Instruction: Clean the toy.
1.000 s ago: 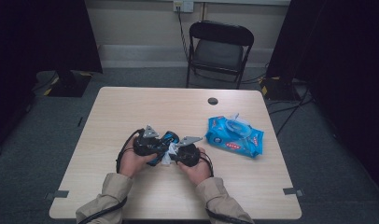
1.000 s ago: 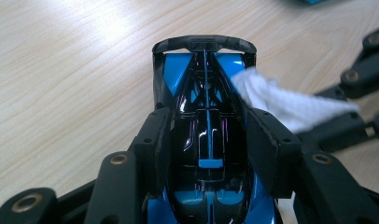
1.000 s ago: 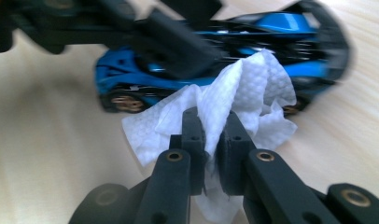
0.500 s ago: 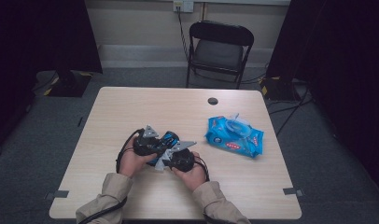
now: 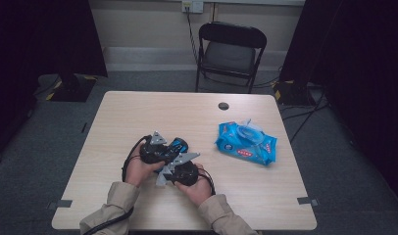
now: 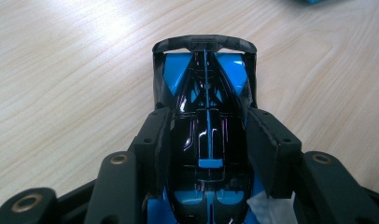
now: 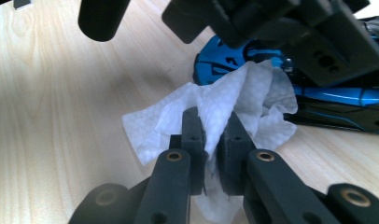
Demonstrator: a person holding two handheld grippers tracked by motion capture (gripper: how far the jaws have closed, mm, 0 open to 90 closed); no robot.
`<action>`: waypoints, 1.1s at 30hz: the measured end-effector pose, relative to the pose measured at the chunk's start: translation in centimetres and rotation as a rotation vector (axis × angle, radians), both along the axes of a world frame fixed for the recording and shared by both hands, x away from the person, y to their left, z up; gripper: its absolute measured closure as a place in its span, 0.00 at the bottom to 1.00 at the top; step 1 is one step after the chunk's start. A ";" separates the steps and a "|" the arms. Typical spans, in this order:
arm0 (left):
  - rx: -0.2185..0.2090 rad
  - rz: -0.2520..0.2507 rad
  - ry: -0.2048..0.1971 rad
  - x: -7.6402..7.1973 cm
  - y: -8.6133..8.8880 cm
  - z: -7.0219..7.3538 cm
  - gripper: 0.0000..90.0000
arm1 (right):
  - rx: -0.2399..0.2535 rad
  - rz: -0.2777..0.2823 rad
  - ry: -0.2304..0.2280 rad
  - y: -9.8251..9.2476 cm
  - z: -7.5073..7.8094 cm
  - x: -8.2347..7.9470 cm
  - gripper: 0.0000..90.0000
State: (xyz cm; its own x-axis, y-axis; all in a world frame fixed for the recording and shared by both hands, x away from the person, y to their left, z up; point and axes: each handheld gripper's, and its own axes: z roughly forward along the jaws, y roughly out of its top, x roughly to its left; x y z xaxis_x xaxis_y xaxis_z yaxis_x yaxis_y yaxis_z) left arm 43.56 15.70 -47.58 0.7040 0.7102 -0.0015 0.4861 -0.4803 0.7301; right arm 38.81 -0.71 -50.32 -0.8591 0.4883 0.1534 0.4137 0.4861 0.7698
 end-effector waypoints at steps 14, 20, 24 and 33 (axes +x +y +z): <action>0.004 0.003 0.003 -0.1 0.0 0.1 0.57 | 0.019 0.063 0.011 0.4 0.0 -0.8 0.92; -0.009 0.013 0.000 -0.2 0.0 0.0 0.57 | 0.020 0.082 0.004 -0.3 0.9 -1.1 0.92; 0.019 0.005 -0.001 -0.1 0.0 0.1 0.57 | 0.017 0.078 -0.003 -1.1 1.5 -1.0 0.92; 0.003 0.016 -0.008 -0.3 0.0 0.0 0.57 | 0.012 -0.002 -0.021 -4.1 2.8 0.4 0.92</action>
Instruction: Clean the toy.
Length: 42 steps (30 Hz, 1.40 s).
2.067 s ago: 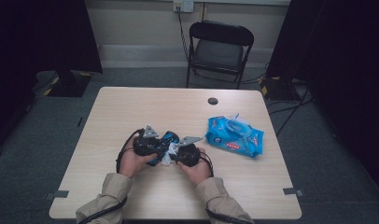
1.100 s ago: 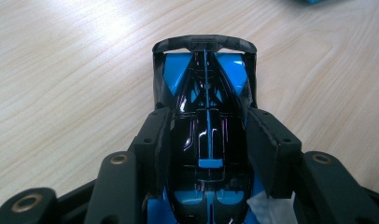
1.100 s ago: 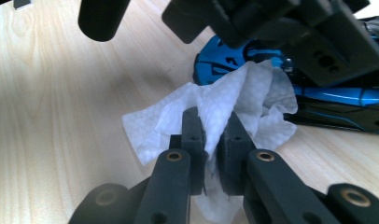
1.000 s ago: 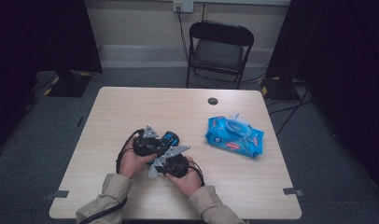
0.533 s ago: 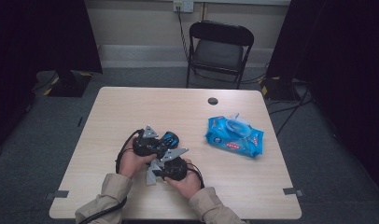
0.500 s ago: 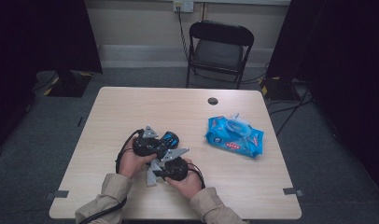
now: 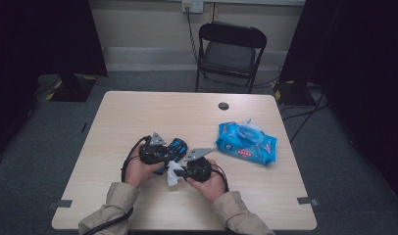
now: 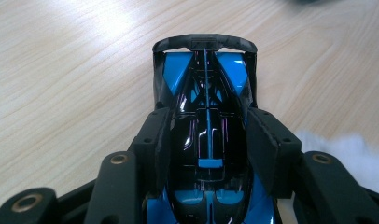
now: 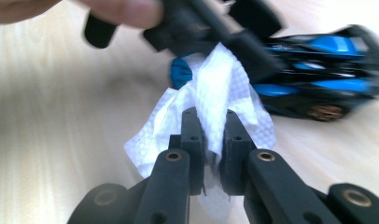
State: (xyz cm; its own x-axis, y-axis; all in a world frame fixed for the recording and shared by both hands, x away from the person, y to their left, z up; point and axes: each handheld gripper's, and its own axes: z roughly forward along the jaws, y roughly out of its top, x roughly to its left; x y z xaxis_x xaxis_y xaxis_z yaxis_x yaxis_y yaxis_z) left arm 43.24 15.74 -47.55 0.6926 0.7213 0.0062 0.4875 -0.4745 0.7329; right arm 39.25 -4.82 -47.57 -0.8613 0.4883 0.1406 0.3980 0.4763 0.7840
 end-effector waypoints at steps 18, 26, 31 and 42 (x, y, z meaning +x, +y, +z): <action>-0.007 -0.003 0.021 -0.1 0.1 0.0 0.57 | -0.024 -0.226 -0.025 -4.2 -0.3 4.6 0.92; 0.003 -0.002 0.006 -0.1 0.1 0.0 0.57 | -0.031 -0.253 -0.003 -3.2 -1.5 5.7 0.92; 0.005 -0.008 0.010 -0.2 0.2 0.0 0.57 | -0.049 -0.231 0.000 -2.1 -2.3 5.4 0.91; 0.006 -0.004 0.012 -0.2 0.1 0.0 0.57 | -0.045 -0.188 0.012 -1.2 -2.5 4.2 0.92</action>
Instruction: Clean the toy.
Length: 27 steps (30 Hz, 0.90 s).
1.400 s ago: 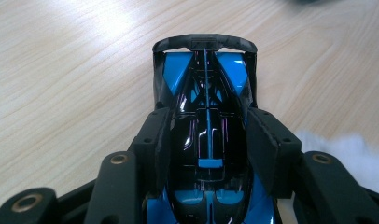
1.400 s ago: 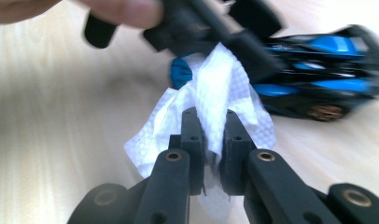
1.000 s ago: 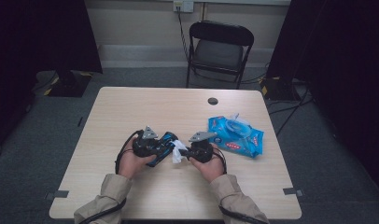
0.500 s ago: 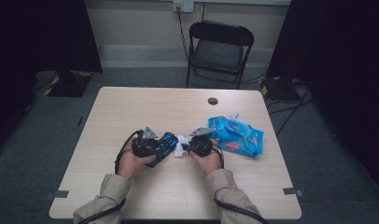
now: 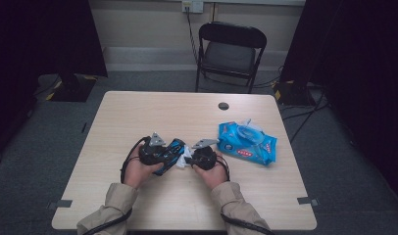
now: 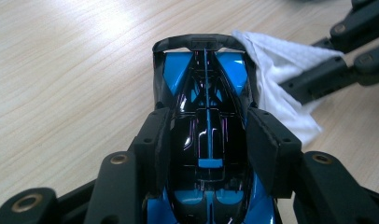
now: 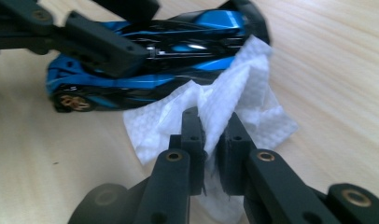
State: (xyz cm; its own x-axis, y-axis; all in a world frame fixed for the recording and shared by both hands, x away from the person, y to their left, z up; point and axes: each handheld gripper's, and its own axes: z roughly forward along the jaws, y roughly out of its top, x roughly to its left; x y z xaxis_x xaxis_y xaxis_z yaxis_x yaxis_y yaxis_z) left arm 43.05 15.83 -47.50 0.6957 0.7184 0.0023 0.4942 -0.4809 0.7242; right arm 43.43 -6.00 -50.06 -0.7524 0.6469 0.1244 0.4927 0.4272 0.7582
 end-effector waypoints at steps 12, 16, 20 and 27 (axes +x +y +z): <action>0.005 -0.002 0.007 0.0 0.1 0.0 0.57 | -0.005 0.088 -0.003 2.3 0.0 -1.7 0.92; -0.009 0.004 0.002 -0.1 0.0 -0.1 0.57 | 0.001 0.099 -0.001 2.6 0.0 -1.9 0.92; 0.007 -0.005 0.002 -0.1 0.1 0.0 0.57 | 0.007 0.115 0.006 3.0 0.0 -2.3 0.92; 0.009 -0.005 -0.002 -0.1 0.1 0.0 0.57 | 0.015 0.130 0.009 3.6 -0.1 -2.8 0.92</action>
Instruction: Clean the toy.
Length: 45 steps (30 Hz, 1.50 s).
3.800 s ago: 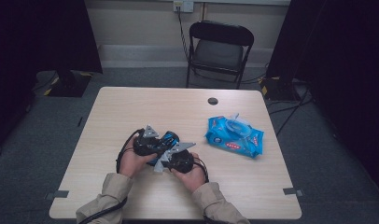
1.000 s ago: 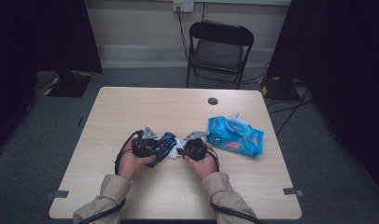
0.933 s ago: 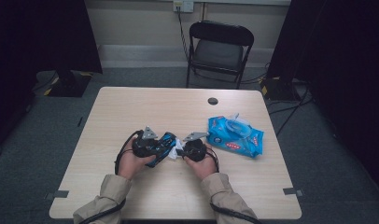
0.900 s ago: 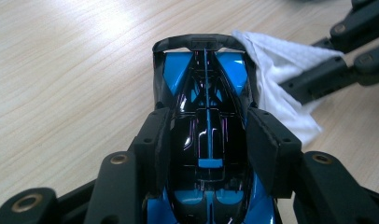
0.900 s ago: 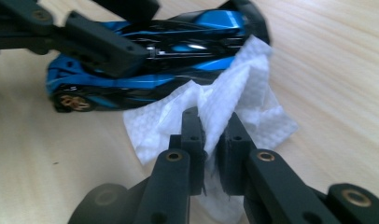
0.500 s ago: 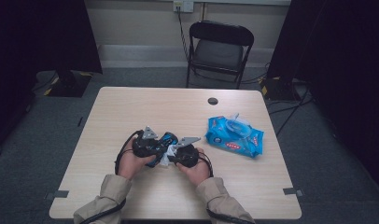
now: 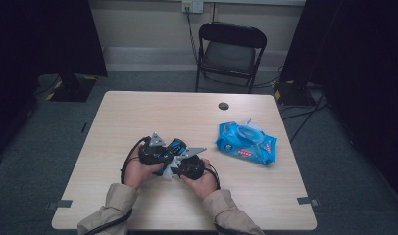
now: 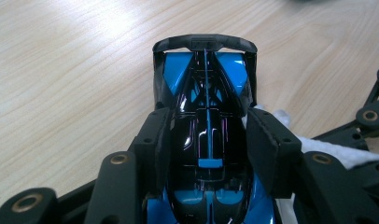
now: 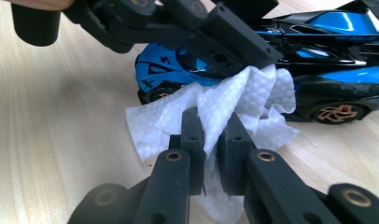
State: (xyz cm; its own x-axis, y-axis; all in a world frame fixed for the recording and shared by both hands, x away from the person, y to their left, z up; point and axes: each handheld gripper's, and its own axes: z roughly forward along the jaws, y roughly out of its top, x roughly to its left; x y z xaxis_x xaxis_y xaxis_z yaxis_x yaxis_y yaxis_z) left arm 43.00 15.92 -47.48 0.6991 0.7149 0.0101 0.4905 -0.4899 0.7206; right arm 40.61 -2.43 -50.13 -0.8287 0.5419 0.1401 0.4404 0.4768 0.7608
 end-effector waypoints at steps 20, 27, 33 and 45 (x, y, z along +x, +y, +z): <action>-0.008 0.008 -0.009 0.0 0.0 0.0 0.57 | 0.009 0.065 0.016 1.1 0.0 -1.1 0.92; -0.009 0.008 -0.008 0.0 0.0 -0.1 0.57 | 0.010 0.095 0.020 1.9 0.0 -1.7 0.92; -0.010 0.008 -0.009 -0.1 0.0 -0.1 0.57 | 0.023 0.112 0.028 2.1 -0.1 -1.9 0.92; -0.008 0.008 -0.014 -0.1 0.0 -0.1 0.57 | 0.047 0.195 0.042 2.2 0.1 -2.9 0.92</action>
